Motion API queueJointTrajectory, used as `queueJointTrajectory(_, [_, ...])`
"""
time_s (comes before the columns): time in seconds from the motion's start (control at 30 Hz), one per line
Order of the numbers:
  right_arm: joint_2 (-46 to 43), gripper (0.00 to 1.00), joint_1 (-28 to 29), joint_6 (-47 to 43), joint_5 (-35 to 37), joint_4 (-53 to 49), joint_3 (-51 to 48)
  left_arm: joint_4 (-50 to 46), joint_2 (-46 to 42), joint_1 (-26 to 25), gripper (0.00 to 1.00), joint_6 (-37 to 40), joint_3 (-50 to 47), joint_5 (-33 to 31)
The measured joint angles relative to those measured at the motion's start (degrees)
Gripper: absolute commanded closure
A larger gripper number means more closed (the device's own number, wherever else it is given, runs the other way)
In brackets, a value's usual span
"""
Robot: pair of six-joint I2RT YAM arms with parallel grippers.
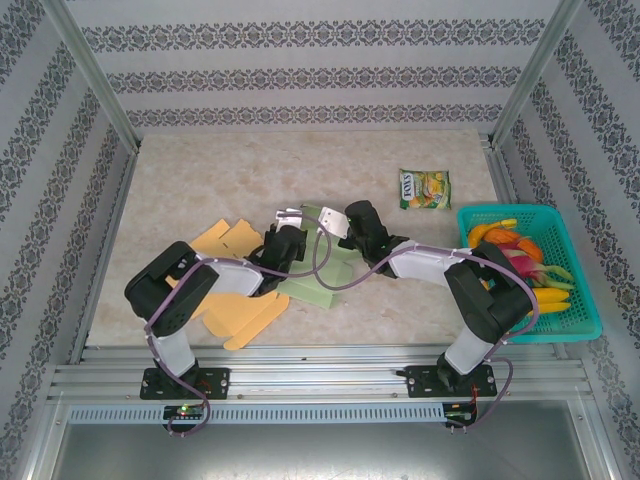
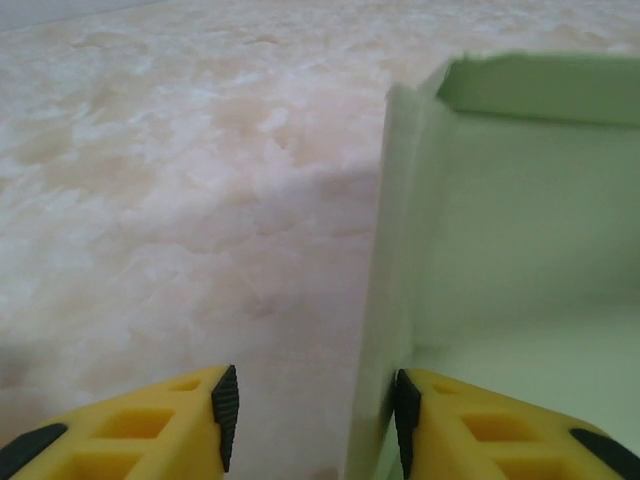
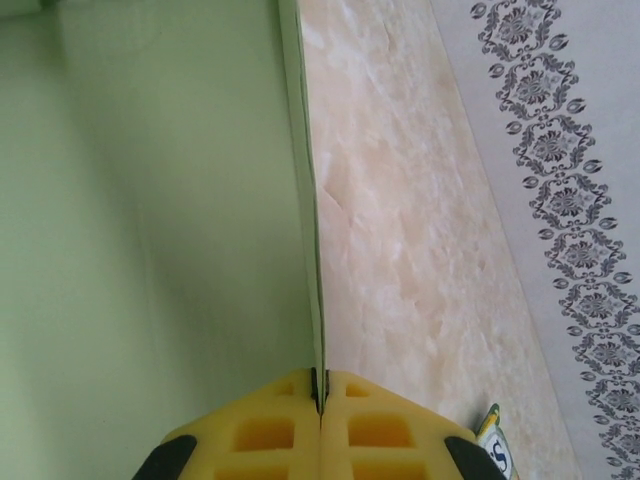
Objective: Fold the paper box
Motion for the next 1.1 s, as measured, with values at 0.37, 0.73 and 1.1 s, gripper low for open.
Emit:
queueJointTrajectory(0.37, [0.00, 1.00, -0.37, 0.94, -0.02, -0.22, 0.00, 0.04, -8.63, 1.14, 0.43, -1.79, -2.80, 9.46])
queueJointTrajectory(0.73, [-0.57, 1.00, -0.33, 0.83, -2.05, -0.48, -0.02, 0.00, -8.61, 13.86, 0.46, -6.36, -3.15, 30.23])
queueJointTrajectory(1.1, [-0.85, 1.00, -0.31, -0.33, -3.56, -0.46, -0.26, 2.36, -5.92, 16.63, 0.46, -8.76, -2.12, 43.58])
